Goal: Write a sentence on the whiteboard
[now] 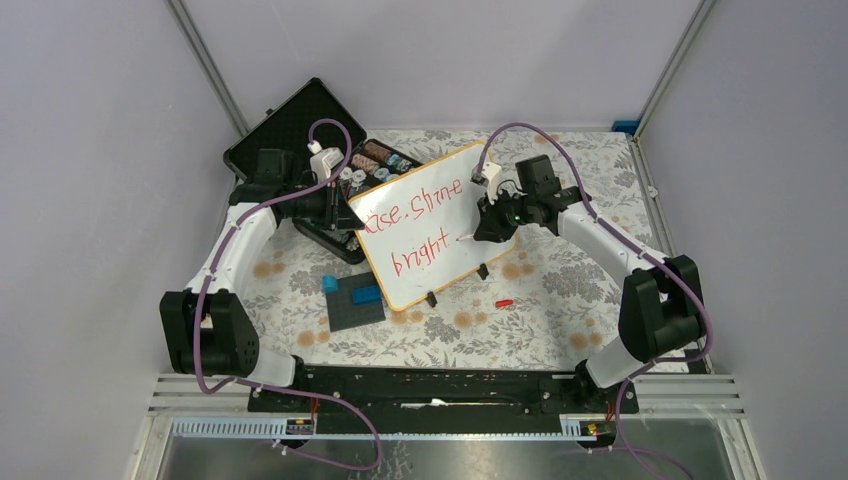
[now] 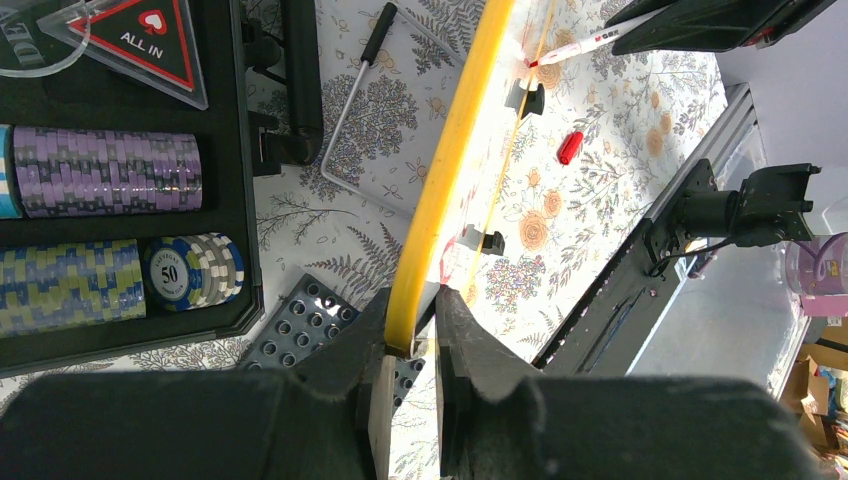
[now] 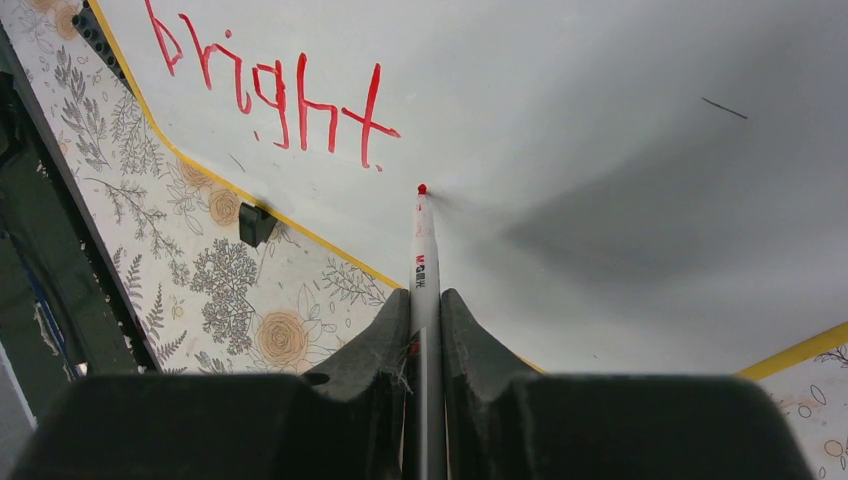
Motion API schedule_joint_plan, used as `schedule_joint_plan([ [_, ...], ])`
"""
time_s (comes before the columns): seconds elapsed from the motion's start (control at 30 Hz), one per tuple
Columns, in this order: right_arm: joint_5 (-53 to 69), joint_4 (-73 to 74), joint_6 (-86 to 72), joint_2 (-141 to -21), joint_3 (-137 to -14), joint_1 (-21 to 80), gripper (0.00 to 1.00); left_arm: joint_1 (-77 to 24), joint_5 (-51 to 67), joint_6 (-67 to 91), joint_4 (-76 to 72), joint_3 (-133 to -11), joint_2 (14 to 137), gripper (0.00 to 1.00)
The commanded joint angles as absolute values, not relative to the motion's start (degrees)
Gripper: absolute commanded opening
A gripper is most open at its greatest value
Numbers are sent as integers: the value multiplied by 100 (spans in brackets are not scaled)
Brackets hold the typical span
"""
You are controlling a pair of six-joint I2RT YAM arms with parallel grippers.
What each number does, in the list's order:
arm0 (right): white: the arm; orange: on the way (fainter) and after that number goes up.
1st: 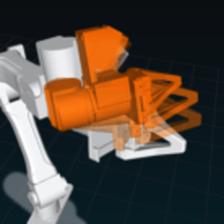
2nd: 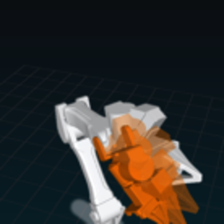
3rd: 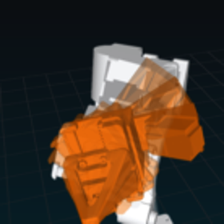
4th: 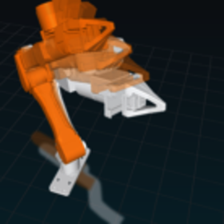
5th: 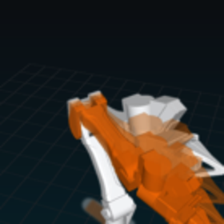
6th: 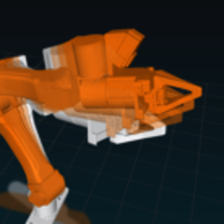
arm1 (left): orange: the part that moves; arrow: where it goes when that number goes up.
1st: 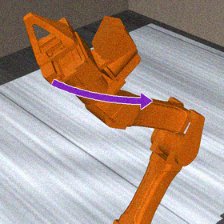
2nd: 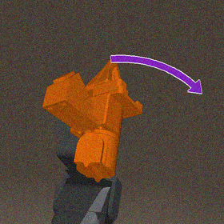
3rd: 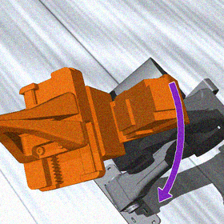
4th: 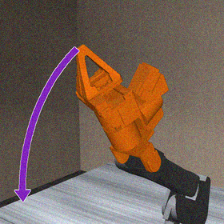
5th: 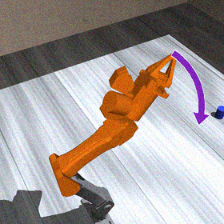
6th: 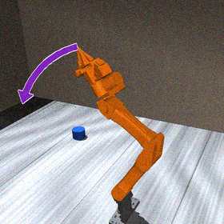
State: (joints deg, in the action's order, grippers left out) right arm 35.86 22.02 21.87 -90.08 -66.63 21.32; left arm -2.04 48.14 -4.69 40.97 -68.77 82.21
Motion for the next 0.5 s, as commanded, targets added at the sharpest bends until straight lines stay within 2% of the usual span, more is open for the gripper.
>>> schedule_joint_plan([
  [0.0,3497,2130,2317,-9021,-6749,2116,0,-343,4342,-896,4087,-6855,8208,0],
  [0.27,3863,2449,2269,-8779,-6938,2118,0,-343,4317,-864,4087,-6901,8184,0],
  [0.47,4423,3055,2188,-8549,-7400,2127,0,-343,4308,-815,4098,-7030,8153,25],
])
